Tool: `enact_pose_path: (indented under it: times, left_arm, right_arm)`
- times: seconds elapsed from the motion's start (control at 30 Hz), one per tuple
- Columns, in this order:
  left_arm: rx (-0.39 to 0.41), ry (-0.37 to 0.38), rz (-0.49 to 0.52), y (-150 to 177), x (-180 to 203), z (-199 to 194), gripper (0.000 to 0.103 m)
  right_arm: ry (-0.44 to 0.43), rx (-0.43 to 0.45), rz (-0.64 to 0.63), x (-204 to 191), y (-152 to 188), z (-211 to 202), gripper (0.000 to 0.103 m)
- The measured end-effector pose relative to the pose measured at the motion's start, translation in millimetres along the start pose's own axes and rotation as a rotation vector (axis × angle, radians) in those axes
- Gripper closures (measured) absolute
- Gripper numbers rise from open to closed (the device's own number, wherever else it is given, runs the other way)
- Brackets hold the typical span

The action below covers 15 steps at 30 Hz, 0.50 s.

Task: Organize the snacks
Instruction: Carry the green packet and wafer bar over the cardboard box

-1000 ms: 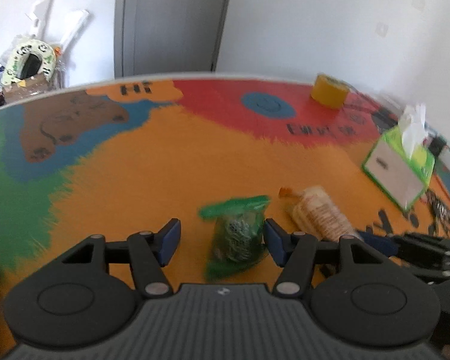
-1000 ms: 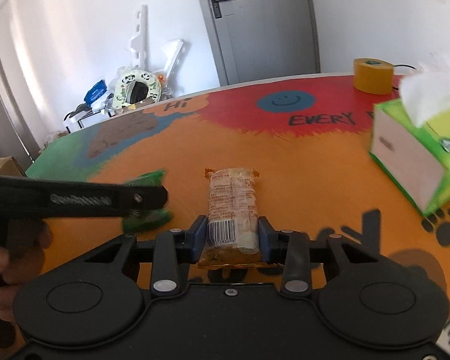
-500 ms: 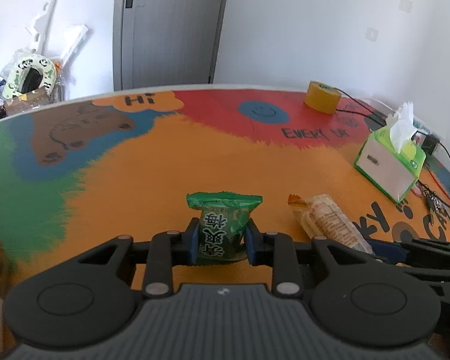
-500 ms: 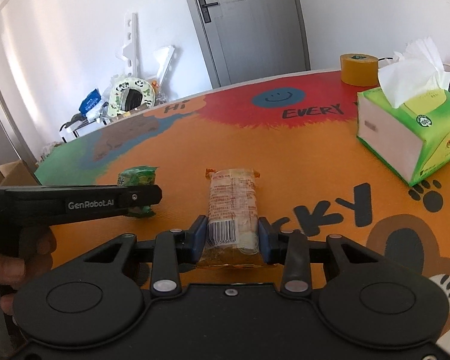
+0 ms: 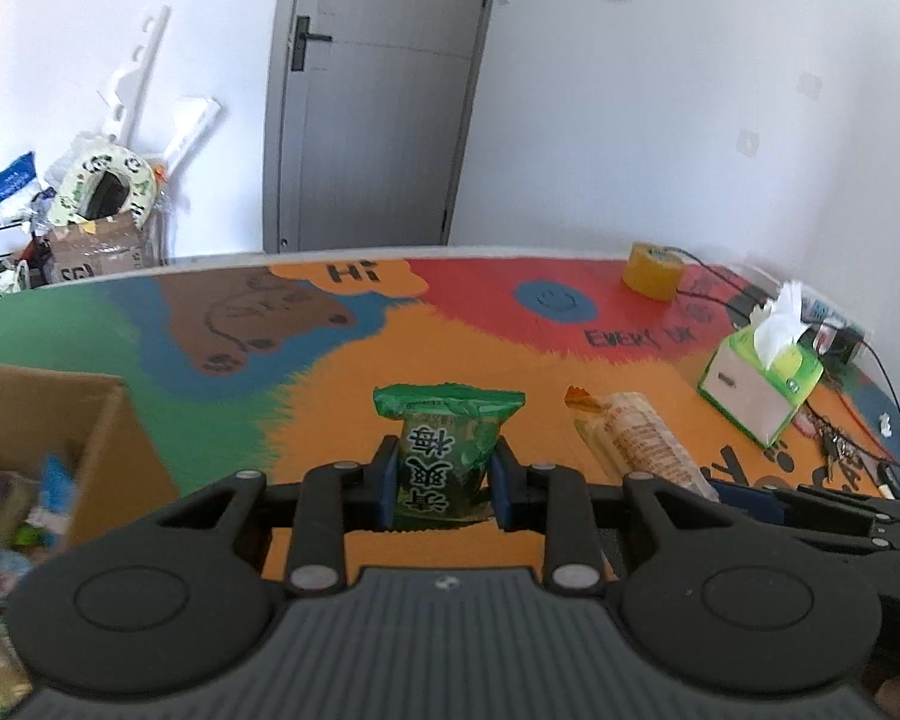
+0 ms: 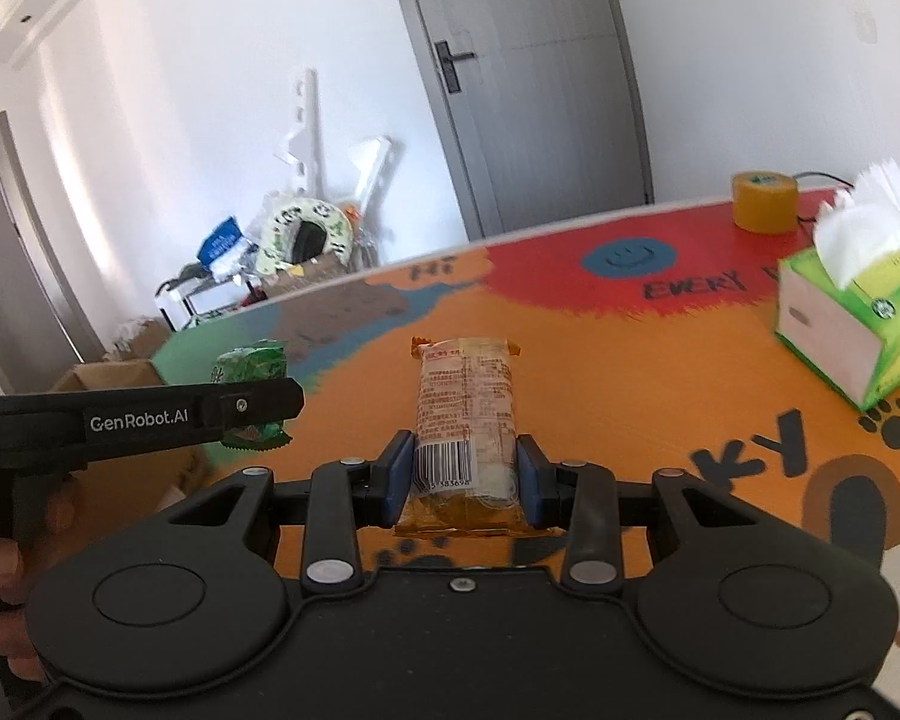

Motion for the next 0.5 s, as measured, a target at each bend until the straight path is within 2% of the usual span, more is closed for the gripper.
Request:
enact_pose_path:
  times: [0.5]
  left_arm:
    - [0.083, -0.063, -0.035, -4, -44, -70, 0.074]
  right_arm:
    - [-0.089, 0.062, -0.029, -58, -9, -17, 0.067]
Point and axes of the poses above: each gripper's, at about its wrist camera, not at the fingertips, and z roughly the way its jaws point, x to its right, y to its underside, the point moved 9 cm from there along z, roughly the way its jaws point, and after that the axes turned 5 degrees about z, right-handed, at the moved point
